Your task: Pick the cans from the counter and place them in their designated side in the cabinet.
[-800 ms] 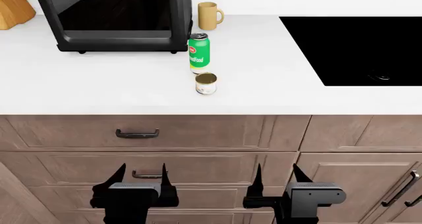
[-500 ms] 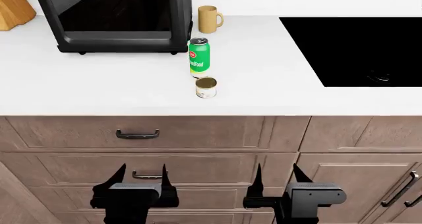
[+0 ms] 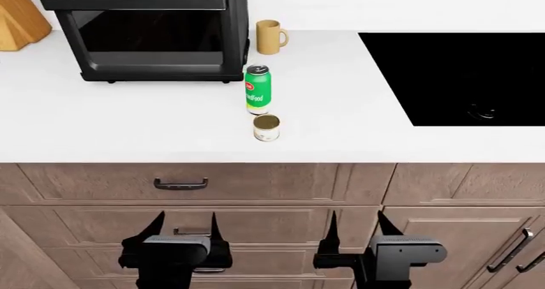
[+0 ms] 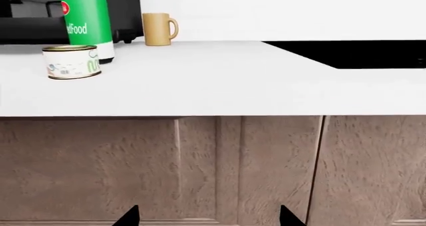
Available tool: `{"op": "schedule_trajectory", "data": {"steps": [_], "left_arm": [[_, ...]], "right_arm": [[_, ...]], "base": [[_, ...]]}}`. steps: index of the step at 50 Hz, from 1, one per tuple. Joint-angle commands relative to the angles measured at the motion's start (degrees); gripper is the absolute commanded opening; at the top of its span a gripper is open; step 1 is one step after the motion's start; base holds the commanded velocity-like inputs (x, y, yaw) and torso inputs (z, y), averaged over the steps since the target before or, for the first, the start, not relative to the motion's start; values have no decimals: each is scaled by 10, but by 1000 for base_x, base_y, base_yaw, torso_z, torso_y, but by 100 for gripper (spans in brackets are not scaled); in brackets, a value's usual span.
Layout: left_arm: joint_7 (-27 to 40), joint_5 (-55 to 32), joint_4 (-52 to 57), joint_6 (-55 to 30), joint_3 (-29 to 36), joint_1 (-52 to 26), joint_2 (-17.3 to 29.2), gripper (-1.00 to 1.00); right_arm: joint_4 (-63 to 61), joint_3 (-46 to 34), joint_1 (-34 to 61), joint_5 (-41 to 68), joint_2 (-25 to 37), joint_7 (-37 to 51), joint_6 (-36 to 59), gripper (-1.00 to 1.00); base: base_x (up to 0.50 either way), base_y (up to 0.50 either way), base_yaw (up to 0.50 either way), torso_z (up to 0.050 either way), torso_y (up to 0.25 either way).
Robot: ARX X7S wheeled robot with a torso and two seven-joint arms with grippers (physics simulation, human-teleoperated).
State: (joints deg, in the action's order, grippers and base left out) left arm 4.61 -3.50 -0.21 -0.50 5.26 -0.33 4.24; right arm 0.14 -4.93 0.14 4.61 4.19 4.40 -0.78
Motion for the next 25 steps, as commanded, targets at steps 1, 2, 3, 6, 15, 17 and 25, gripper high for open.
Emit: {"op": "schedule_trajectory", "data": {"steps": [1,2,3,6,15,17,25], "left_arm": [[6,-11,1,-1,10,0,9,100],[6,-11,1,-1,11,0,10,100],[7,-14,1,-3,11,-1,10,100],[8,-19,2,-5,12,-2,12,100],[18,-21,-2,7,18,0,16,100],[20,-20,-2,9,20,1,18,100],[25,-21,-4,12,26,0,22,100]], "right_arm": [[-1,-11,-1,9,9,6,-7,100],[0,-11,-1,10,9,7,-8,100],[-1,-12,-1,11,10,7,-8,100],[-2,-15,-2,14,12,9,-8,100],[-5,-23,-4,7,19,22,-10,100],[-5,-25,-3,8,21,23,-9,100],[-6,-30,-3,12,25,28,-7,100]], "base": [[0,0,0,50,0],[0,0,0,50,0],[0,0,0,50,0],[0,0,0,50,0],[0,155,0,28,0],[0,500,0,0,0],[0,500,0,0,0]]}}
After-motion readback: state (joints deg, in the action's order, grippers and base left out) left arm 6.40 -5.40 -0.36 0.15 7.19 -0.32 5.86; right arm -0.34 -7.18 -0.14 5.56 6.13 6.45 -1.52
